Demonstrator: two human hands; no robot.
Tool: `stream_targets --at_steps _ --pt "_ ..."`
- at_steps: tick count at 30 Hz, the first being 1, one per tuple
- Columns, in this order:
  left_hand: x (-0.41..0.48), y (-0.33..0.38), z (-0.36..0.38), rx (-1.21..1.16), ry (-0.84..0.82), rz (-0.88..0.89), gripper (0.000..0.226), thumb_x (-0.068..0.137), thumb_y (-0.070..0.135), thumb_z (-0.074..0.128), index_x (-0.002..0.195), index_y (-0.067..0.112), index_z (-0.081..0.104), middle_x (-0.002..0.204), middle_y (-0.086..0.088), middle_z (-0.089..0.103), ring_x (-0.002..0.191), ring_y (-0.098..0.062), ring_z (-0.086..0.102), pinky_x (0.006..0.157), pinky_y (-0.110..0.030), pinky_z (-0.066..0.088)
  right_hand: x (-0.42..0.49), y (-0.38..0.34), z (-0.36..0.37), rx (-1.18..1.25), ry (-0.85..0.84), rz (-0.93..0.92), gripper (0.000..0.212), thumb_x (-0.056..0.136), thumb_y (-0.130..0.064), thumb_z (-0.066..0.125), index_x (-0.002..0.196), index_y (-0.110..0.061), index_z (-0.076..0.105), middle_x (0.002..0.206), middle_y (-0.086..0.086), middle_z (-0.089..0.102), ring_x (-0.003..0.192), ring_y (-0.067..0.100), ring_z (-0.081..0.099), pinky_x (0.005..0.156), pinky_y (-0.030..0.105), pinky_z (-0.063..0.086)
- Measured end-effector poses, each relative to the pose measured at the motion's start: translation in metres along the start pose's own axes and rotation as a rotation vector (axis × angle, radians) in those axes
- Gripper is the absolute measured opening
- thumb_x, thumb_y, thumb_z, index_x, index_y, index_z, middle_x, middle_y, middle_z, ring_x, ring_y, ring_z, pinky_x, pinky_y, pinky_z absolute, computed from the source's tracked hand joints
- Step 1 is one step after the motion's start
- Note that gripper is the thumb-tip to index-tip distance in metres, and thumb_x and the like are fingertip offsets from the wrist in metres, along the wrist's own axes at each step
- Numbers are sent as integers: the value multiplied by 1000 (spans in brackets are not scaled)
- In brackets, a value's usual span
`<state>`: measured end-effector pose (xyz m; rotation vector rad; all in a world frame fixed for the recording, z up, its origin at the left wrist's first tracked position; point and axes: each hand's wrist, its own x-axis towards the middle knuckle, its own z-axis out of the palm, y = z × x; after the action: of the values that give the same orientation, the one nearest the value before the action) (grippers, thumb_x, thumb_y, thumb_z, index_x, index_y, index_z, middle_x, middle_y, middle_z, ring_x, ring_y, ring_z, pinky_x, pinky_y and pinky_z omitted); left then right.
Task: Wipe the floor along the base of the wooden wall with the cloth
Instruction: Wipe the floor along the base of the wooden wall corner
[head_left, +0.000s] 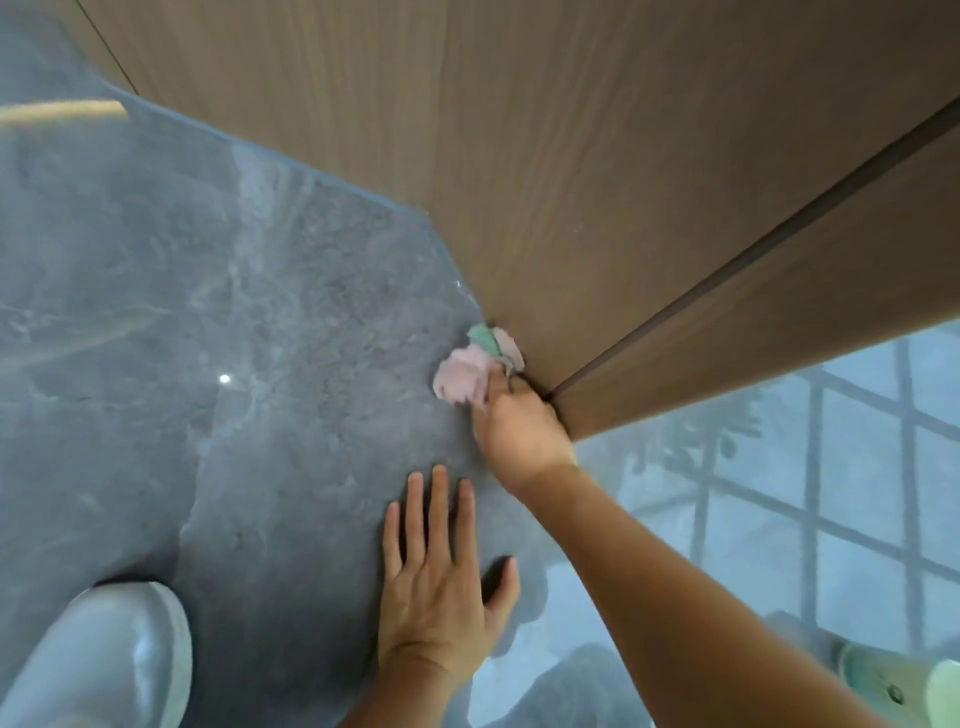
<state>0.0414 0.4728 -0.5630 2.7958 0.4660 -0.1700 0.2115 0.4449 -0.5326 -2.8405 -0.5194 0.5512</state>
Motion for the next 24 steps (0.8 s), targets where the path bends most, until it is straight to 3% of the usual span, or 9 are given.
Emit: stream_targets --at_steps 3,7,12,14,17,18,20,22,24 --pt "-1 0 0 32 -17 -3 89 76 61 54 147 7 45 160 -19 35 148 -39 31 118 -58 27 -70 48 7 -4 -97 76 39 96 -23 35 133 -11 39 121 19 59 100 42 62 78 44 49" --pt "-1 0 3 26 15 -8 89 78 59 52 149 7 41 161 -20 33 150 -40 27 120 -58 23 -129 92 4 10 -187 325 29 95 -22 36 121 -12 45 118 18 63 101 40 62 78 43 47" --pt "-1 0 12 30 82 2 88 81 60 46 151 8 35 162 -19 31 151 -38 23 122 -55 16 -148 127 -27 237 -280 361 47 91 -30 57 135 -18 46 121 10 64 107 31 61 83 25 41" --pt "-5 -1 15 26 97 7 88 80 60 48 150 8 36 161 -18 33 150 -38 24 122 -54 15 -153 125 -32 347 -251 375 51 85 -25 64 134 -25 51 113 6 68 105 28 63 84 24 45" --pt "5 11 7 -33 92 -78 83 73 58 54 137 6 48 152 -19 44 143 -41 34 117 -55 21 -165 126 -39 833 -116 354 42 74 7 58 106 -19 69 89 0 72 87 20 66 68 23 54" --pt "10 20 0 -83 74 -154 77 72 58 53 129 5 53 147 -20 47 139 -43 37 113 -56 24 -169 125 -45 1023 -65 350 43 72 15 48 96 -13 70 83 2 70 80 19 64 61 25 52" --pt "18 46 -17 -237 46 -289 68 77 60 44 117 7 59 138 -21 50 129 -44 42 105 -54 29 -173 129 -58 1317 -25 374 50 73 25 30 84 -6 67 81 13 63 74 27 57 61 32 44" --pt "14 79 -28 -400 59 -171 59 84 56 38 113 12 64 128 -18 56 118 -41 48 97 -50 32 -179 136 -70 1492 -20 408 44 79 25 26 88 5 63 87 20 62 80 32 55 70 41 44" --pt "3 111 -38 -690 -17 -35 41 91 48 39 107 20 64 115 -10 64 111 -38 56 93 -48 41 -187 141 -81 1554 -28 418 32 86 19 34 102 14 61 91 24 66 80 34 62 73 42 51"
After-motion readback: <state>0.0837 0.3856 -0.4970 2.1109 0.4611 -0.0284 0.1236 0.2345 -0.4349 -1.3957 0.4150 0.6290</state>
